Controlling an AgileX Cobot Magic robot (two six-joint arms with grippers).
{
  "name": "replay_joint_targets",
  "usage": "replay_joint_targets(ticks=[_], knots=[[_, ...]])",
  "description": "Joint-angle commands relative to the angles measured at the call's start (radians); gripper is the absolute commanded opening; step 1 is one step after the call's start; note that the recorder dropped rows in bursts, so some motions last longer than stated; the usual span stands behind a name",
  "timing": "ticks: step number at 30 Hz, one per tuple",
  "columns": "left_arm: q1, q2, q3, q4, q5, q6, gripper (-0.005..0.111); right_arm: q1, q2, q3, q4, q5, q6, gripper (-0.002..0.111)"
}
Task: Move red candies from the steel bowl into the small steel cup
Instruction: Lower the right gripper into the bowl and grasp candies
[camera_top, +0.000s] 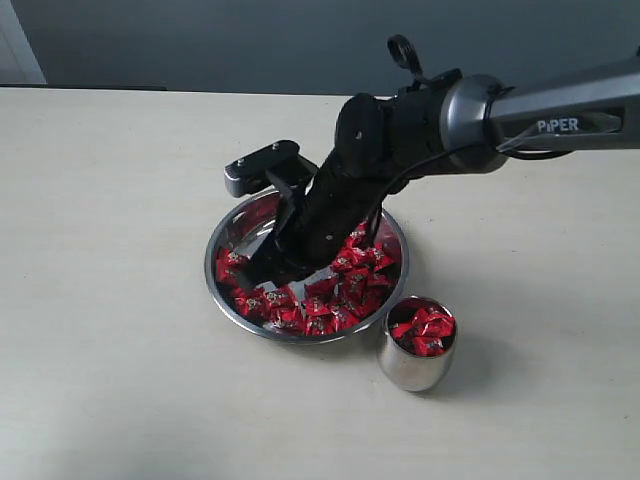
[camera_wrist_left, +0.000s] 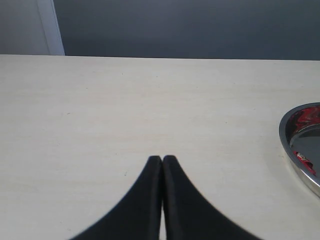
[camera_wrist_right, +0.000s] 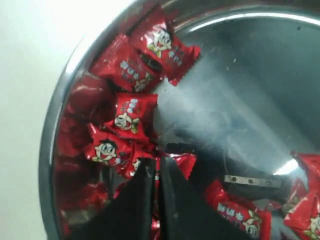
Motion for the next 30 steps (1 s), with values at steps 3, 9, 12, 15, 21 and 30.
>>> replay_joint_targets(ticks=[3,9,12,15,21,30], knots=[[-0.005,-0.005,0.003,0.0,-0.004,-0.002,0.0,-0.004,0.04,-0.003,-0.001,0.037,-0.009,0.036],[-0.005,-0.005,0.003,0.0,-0.004,-0.002,0.0,-0.004,0.043,-0.003,0.001,0.001,-0.009,0.046],[-0.005,-0.005,0.003,0.0,-0.004,-0.002,0.0,-0.004,0.049,-0.003,0.001,-0.02,-0.009,0.046],[-0.005,-0.005,0.003,0.0,-0.004,-0.002,0.0,-0.004,0.065,-0.003,0.001,-0.023,-0.009,0.046],[-0.005,-0.005,0.003,0.0,-0.004,-0.002,0.0,-0.004,0.09,-0.003,0.003,-0.02,-0.009,0.041],[-0.005,-0.005,0.003,0.0,-0.004,-0.002,0.0,-0.004,0.064,-0.003,0.0,-0.069,-0.006,-0.001]])
